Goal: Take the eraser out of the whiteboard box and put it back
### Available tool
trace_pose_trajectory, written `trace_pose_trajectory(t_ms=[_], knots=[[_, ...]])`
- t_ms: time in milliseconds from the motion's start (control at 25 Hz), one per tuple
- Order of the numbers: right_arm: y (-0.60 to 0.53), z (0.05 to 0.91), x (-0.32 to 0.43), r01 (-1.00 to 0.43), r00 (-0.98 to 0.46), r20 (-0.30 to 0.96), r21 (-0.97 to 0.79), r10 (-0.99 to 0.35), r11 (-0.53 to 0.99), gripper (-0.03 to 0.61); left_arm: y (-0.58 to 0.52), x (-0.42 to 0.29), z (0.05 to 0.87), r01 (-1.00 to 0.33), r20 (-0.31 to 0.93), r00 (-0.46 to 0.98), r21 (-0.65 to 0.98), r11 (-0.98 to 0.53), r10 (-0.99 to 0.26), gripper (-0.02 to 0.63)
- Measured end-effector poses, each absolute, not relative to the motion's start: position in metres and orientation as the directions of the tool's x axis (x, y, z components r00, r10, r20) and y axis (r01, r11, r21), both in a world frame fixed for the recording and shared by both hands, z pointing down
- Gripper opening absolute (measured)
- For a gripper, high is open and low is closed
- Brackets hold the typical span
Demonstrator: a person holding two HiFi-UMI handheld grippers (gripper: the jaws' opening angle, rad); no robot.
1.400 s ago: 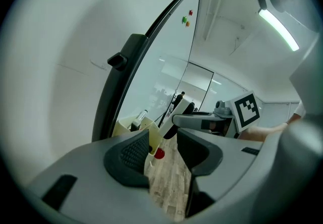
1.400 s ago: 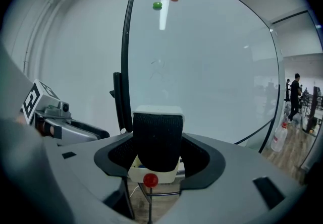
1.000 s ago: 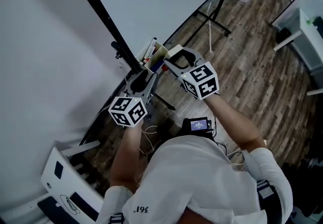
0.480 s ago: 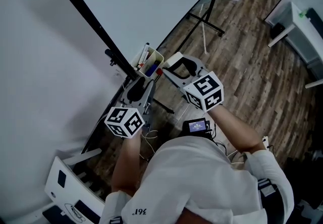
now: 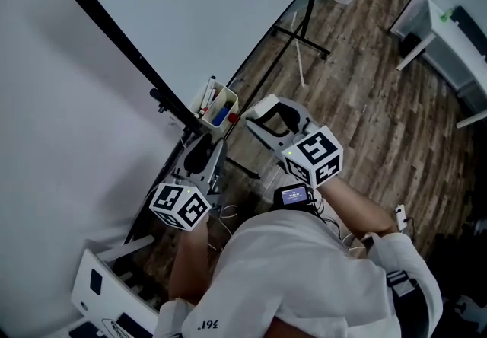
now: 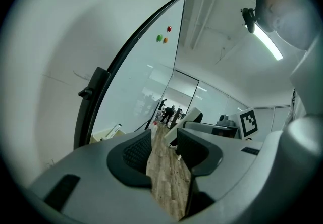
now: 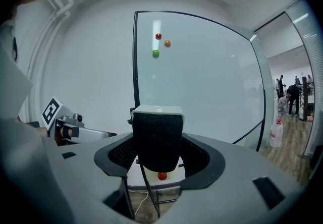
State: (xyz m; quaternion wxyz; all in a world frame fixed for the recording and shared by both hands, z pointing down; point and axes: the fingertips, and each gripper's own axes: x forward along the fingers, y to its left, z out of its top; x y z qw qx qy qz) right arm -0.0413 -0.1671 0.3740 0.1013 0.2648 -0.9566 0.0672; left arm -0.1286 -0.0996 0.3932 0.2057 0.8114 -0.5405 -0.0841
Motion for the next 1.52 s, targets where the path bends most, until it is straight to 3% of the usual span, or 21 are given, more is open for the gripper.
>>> trace_pose_trajectory(t_ms=[480,1520], knots=[[-0.144,0.353,-0.017,-0.528,-0.843,0.177,-0.087,-0.508,0.845,0.275,-0.080,-0.117,0.388,-0.823,0.066,0.429,0.440,-0.359,-0.901,0.163],[-0.115,0.376,0.005,-0.519,-0.849,0.216,-0.170,-0.483,0.837,0.275,-0.046,-0.096,0.416,-0.798,0.125,0.467,0.486,-0.357,-0.875,0.163]])
